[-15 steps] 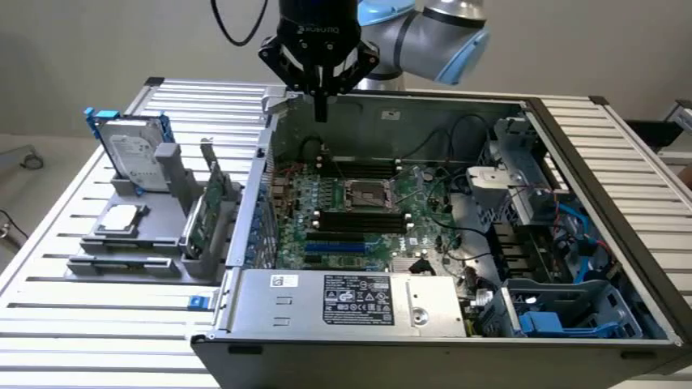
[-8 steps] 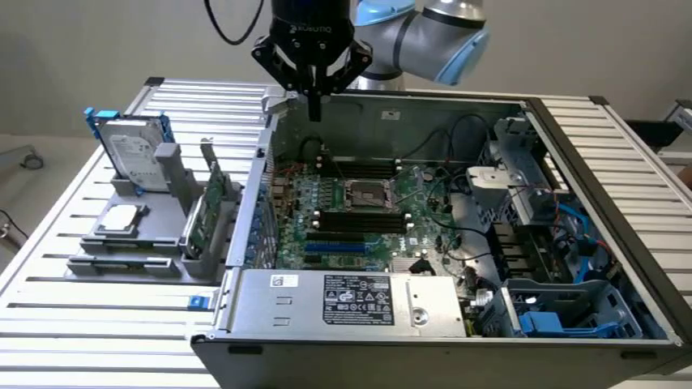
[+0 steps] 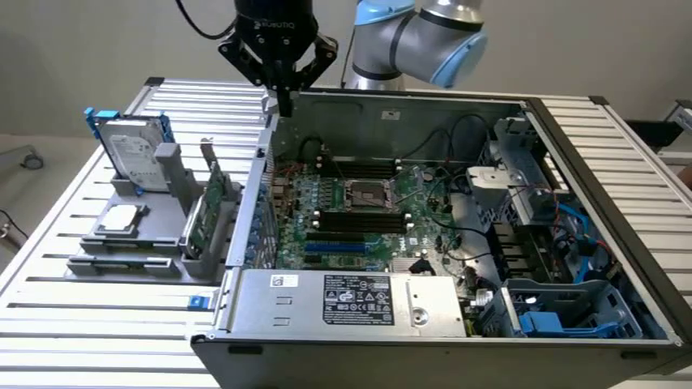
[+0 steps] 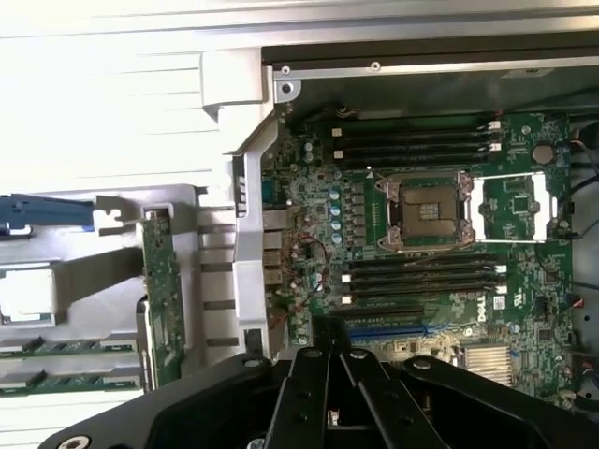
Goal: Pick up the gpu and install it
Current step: 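Reach for the gpu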
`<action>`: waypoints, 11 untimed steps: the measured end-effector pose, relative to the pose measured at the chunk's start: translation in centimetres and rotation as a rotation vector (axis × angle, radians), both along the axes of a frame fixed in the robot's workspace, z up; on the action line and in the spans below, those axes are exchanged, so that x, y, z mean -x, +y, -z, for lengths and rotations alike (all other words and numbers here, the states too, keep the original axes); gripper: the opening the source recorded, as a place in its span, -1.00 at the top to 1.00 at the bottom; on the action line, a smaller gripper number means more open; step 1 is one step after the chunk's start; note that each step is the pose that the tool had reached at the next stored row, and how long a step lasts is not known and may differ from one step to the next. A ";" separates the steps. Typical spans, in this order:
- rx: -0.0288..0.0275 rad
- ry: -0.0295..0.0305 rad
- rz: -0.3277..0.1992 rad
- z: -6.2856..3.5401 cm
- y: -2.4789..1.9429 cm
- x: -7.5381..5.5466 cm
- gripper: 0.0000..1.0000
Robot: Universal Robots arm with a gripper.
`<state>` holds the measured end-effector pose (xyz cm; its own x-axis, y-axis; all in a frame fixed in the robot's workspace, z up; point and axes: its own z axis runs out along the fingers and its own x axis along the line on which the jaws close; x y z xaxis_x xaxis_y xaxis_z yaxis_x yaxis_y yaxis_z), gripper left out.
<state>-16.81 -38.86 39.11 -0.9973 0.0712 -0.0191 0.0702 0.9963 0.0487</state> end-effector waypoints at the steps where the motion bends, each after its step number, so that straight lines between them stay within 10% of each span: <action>1: 0.0000 0.0000 0.000 0.07 0.01 0.4 0.79; 11: 0.0005 0.0021 0.000 1.14 0.02 5.0 0.79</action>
<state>-21.80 -38.84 37.97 -0.9973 0.0712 -0.0170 0.0703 0.9964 0.0481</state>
